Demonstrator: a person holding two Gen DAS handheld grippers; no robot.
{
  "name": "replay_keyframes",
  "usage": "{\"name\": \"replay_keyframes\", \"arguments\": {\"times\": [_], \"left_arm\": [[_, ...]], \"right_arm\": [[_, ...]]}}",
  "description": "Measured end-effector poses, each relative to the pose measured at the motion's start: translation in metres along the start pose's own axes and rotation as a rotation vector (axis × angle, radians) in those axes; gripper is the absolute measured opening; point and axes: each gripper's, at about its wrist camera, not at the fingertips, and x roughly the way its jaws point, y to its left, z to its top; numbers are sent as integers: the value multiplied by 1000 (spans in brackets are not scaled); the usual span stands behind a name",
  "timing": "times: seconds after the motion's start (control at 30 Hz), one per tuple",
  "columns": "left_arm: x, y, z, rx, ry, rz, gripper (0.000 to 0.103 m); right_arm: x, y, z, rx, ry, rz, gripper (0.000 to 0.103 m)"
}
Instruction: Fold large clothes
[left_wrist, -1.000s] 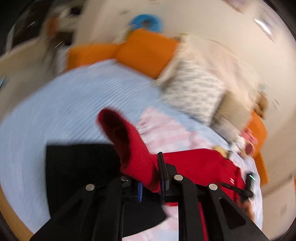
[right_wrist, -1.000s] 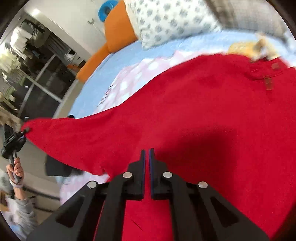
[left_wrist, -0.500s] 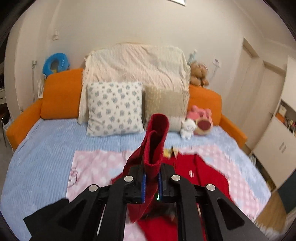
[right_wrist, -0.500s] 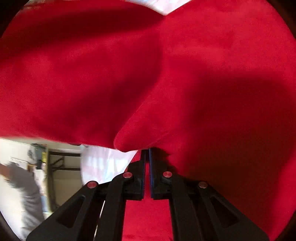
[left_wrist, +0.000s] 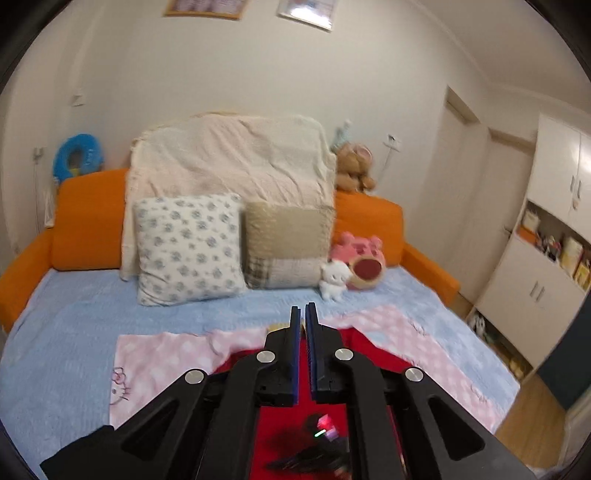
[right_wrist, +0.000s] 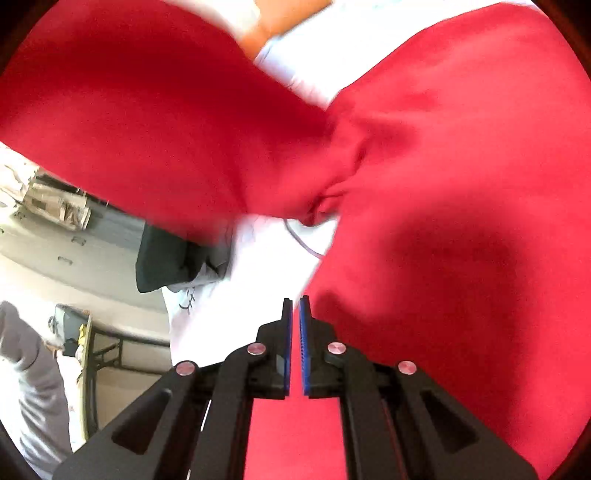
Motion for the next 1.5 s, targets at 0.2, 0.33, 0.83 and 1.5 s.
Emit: {"name": "replay_keyframes", "arguments": {"times": [0.2,0.33,0.83,1.5], "left_arm": [[61,4,-87,58,187,135,76],[113,48,-176,-74,378,121,75],[246,222,-227,-444,594,259,72],[422,121,-190,16,842,409,72]], "right_arm": [[-99,-10,-38,-33,-172,-158,78],[-110,-13,-43,1,-206,-123,78],[-20,-12,9,26,-54,-263,7],[-201,58,-248,69,-479,36,3]]}}
